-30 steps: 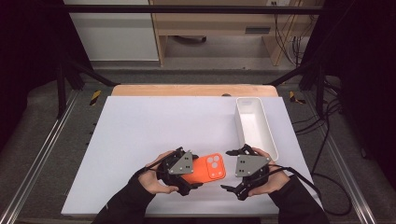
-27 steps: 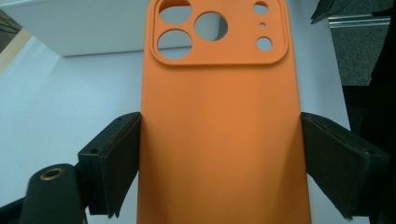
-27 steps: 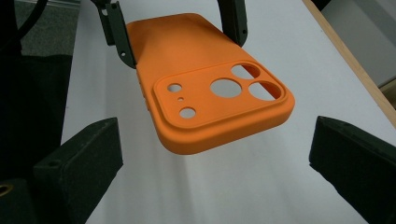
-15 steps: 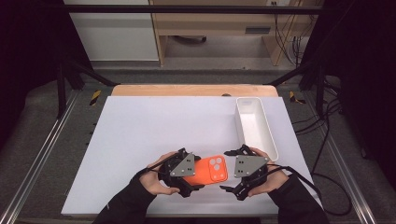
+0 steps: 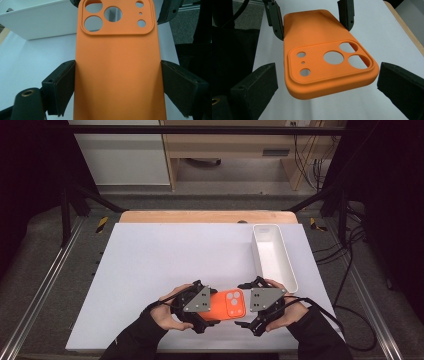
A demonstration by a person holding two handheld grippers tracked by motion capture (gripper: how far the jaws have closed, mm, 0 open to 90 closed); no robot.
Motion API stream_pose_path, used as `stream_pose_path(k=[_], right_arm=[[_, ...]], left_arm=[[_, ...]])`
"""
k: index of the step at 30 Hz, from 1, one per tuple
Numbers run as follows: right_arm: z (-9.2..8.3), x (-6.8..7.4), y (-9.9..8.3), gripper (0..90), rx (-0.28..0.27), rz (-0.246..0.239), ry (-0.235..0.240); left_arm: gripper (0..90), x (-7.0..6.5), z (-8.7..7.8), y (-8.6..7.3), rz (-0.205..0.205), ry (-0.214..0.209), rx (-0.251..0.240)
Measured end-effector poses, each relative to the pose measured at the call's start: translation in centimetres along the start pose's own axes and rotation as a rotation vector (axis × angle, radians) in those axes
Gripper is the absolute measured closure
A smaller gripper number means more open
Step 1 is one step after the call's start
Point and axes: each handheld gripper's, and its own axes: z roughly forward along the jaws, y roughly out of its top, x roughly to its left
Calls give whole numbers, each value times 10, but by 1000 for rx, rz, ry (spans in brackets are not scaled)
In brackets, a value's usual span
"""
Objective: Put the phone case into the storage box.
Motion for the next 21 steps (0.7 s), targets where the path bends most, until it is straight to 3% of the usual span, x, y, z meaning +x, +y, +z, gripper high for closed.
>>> stream_pose_path(k=[21], right_arm=[[10,1,-4,62,-40,-38,38]], left_arm=[[156,-2,4,3,13,-30,6]])
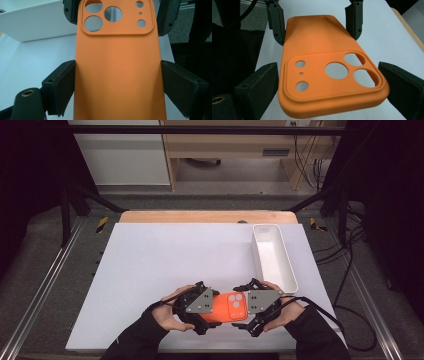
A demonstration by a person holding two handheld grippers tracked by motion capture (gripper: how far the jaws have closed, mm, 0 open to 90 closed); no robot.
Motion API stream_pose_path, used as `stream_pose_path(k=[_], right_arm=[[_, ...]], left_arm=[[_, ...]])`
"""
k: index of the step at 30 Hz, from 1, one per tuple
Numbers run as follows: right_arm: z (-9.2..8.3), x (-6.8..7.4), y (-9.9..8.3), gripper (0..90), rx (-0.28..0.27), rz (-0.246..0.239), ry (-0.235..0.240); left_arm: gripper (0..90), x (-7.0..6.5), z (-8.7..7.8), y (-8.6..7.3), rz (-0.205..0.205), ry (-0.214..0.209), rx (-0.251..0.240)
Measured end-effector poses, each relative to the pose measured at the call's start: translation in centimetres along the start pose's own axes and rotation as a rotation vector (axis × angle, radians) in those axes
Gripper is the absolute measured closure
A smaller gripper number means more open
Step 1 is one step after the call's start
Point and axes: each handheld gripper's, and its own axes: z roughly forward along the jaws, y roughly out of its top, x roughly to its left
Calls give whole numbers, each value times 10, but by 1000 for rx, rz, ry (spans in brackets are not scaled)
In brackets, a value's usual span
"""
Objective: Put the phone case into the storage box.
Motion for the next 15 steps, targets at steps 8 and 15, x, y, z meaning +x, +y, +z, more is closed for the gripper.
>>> stream_pose_path(k=[8,15], right_arm=[[-1,0,0,104,-13,-4,28],[0,0,-1,124,-26,0,54]], left_arm=[[156,0,2,0,8,-15,0],[156,-2,2,1,12,-23,-13]])
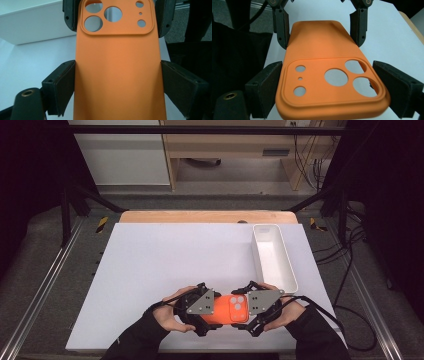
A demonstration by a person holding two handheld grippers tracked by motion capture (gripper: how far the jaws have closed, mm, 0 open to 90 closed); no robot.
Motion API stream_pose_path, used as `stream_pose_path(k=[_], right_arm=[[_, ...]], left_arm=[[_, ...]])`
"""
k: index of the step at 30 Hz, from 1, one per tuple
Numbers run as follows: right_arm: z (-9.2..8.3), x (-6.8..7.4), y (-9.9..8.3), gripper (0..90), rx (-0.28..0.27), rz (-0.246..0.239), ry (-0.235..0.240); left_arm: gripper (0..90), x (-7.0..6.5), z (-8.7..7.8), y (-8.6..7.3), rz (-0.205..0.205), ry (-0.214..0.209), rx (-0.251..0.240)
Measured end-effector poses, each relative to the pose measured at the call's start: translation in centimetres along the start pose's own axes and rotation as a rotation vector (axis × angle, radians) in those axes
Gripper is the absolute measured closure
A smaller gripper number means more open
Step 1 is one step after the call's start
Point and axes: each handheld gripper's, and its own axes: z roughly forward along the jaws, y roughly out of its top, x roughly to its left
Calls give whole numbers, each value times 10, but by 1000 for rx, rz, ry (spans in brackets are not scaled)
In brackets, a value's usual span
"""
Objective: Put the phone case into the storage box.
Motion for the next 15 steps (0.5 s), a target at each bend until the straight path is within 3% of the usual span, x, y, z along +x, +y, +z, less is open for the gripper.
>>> stream_pose_path(k=[15], right_arm=[[1,-1,-1,150,-8,12,34]], left_arm=[[156,1,1,-2,-1,-23,-2]])
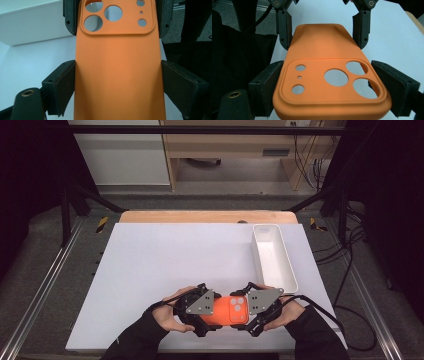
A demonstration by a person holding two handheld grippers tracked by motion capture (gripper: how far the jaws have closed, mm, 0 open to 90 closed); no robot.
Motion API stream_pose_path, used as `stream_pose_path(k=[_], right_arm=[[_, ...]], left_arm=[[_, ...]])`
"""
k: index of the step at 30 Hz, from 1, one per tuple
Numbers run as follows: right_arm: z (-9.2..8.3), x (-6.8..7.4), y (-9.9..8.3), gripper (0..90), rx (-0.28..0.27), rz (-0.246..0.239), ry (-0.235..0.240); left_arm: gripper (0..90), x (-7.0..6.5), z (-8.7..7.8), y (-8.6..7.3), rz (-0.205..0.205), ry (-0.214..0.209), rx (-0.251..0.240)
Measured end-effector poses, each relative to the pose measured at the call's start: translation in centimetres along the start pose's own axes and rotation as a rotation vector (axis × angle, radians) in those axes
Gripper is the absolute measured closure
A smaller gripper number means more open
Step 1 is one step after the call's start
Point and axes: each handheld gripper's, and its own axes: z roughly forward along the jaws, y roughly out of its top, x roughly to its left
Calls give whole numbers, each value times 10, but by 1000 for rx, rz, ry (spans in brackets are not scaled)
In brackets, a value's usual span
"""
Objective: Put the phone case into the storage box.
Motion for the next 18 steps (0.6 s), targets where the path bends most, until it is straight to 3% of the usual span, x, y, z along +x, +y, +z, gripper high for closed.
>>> stream_pose_path(k=[18], right_arm=[[-1,-1,1,157,12,46,32]], left_arm=[[154,2,2,2,-41,-40,16]])
